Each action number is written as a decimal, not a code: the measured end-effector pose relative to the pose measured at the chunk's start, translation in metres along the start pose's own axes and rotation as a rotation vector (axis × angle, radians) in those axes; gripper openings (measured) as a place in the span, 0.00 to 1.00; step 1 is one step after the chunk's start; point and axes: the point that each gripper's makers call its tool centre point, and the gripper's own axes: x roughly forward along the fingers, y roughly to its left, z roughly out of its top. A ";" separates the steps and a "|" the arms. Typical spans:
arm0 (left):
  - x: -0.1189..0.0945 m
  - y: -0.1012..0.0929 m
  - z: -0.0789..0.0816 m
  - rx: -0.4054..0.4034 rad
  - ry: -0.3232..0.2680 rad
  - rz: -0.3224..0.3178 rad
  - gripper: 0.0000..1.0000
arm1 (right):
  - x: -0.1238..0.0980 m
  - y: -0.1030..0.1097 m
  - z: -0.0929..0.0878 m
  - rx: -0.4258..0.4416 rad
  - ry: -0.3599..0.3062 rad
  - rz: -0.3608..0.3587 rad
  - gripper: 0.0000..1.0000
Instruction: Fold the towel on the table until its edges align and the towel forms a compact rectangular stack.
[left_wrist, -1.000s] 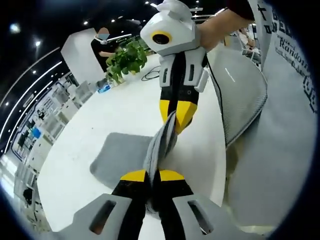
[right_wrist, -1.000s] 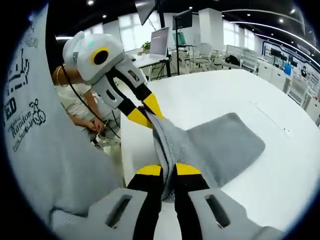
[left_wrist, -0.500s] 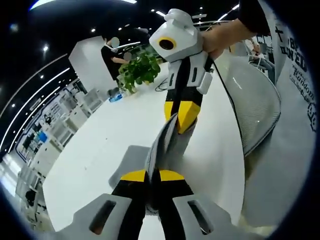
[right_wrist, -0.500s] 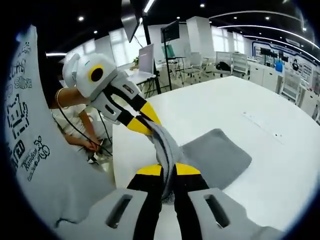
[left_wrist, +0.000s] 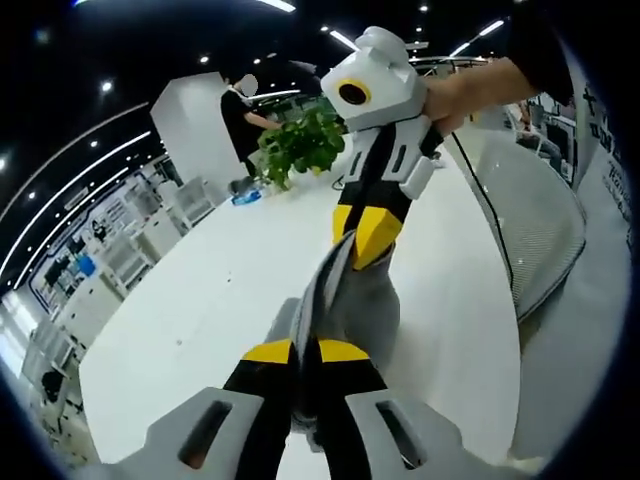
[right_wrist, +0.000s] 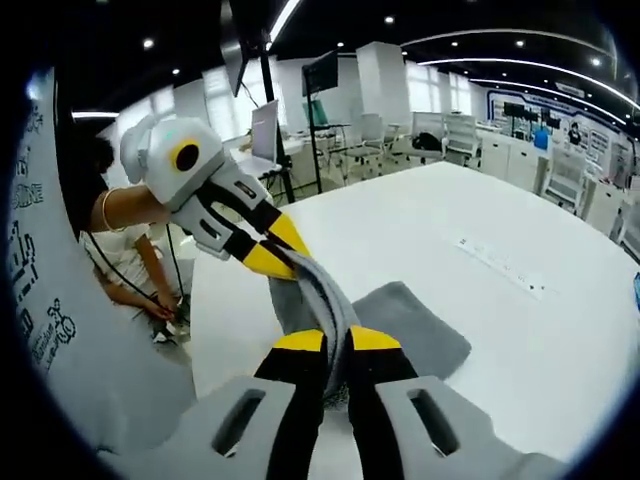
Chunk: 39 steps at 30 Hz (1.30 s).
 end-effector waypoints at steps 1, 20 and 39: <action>0.004 0.004 -0.001 -0.012 -0.002 -0.010 0.07 | 0.001 -0.004 0.000 0.019 -0.004 -0.008 0.05; 0.078 0.037 -0.041 -0.133 0.045 -0.100 0.08 | 0.047 -0.076 -0.027 0.168 0.051 -0.116 0.05; 0.131 0.043 -0.091 -0.240 0.142 -0.082 0.15 | 0.084 -0.116 -0.065 0.245 0.133 -0.179 0.07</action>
